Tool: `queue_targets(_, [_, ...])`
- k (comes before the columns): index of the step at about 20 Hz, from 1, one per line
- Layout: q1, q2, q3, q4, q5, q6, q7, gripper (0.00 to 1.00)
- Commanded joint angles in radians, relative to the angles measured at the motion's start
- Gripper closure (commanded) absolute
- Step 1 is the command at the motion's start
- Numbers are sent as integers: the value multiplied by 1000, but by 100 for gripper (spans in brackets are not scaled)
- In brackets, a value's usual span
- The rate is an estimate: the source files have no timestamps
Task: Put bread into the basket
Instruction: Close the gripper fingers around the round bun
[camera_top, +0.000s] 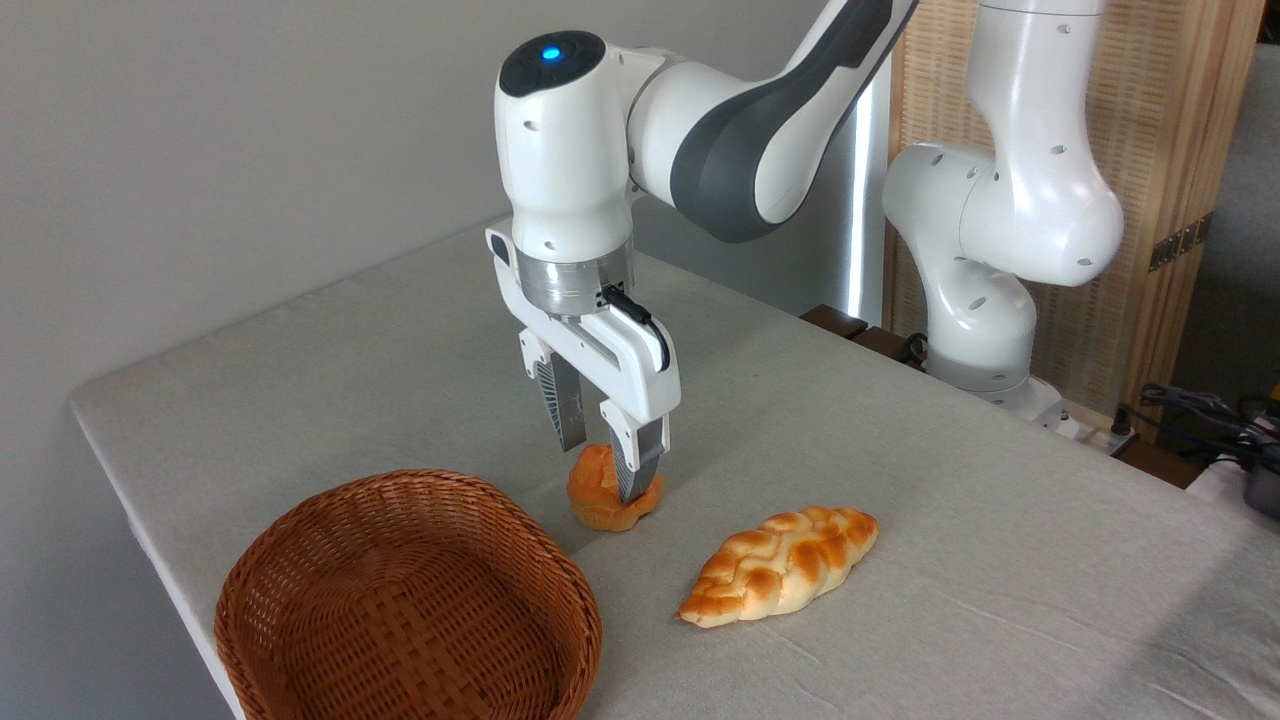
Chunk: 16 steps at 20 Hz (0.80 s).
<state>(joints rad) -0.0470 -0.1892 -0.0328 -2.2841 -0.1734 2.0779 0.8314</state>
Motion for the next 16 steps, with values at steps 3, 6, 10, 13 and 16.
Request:
queue_targets(3, [-14,-10,7,-40,-8,30,67,89])
queue_targets(6, [-14,-4,7,-43,-8,27,77,91])
queue_targets(10, [-14,-4,7,-43,-8,27,77,95])
queue_targets(13, [-14,-9,8,-32,-8,22,78,99])
queue_targets(16, [-11,-9,14,99,-9,-68,72,97])
